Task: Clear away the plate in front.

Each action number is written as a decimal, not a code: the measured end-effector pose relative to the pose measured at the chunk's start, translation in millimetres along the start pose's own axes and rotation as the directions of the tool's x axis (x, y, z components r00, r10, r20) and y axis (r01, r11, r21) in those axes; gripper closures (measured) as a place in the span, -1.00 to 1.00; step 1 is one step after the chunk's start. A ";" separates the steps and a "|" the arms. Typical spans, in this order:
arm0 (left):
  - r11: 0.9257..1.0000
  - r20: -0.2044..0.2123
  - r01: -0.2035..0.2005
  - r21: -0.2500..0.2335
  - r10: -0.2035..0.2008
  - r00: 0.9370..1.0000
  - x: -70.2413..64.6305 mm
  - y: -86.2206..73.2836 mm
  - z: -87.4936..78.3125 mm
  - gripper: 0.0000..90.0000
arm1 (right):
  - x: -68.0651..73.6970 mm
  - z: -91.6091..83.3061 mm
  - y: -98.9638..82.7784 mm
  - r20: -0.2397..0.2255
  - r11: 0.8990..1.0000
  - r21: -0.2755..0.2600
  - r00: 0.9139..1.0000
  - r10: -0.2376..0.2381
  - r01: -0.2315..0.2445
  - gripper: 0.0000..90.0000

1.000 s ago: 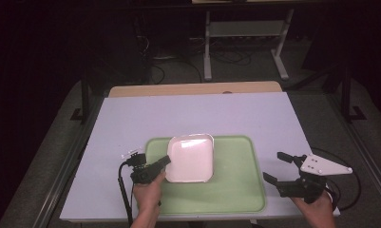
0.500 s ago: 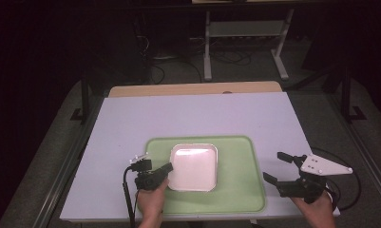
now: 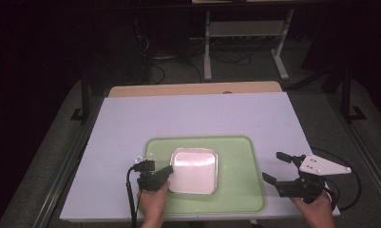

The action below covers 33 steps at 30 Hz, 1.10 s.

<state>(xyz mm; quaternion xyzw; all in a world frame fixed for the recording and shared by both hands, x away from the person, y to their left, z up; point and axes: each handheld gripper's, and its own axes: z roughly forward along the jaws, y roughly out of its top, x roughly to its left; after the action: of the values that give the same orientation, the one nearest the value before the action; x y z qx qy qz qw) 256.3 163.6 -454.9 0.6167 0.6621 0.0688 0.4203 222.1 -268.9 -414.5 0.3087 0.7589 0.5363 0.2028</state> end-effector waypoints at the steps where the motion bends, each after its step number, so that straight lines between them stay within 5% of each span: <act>1: 1.000 -0.006 -0.002 0.001 0.002 1.000 0.1 0.2 0.1 0.96 | 0.0 0.0 0.0 0.000 1.000 0.000 1.000 0.000 0.000 -0.70; 7: 1.000 -0.023 0.011 -0.001 -0.011 1.000 0.1 1.2 0.7 0.94 | 0.0 0.2 -0.1 0.000 1.000 0.000 1.000 0.002 -0.002 -0.70; 17: 1.000 0.030 0.027 0.007 -0.027 0.999 -1.3 -1.5 -6.0 0.72 | 0.2 0.6 0.1 -0.003 1.000 0.002 1.000 -0.002 0.002 -0.70; 33: 0.999 0.053 0.038 0.008 -0.039 0.998 -0.3 -9.6 -13.5 0.82 | 0.0 2.4 0.4 -0.012 1.000 0.006 1.000 -0.002 0.002 -0.70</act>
<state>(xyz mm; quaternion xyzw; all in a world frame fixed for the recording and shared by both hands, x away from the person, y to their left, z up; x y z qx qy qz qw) 240.4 166.9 -452.0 0.6069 0.6625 0.0419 0.4370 223.8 -267.1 -414.9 0.3054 0.7619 0.5358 0.1978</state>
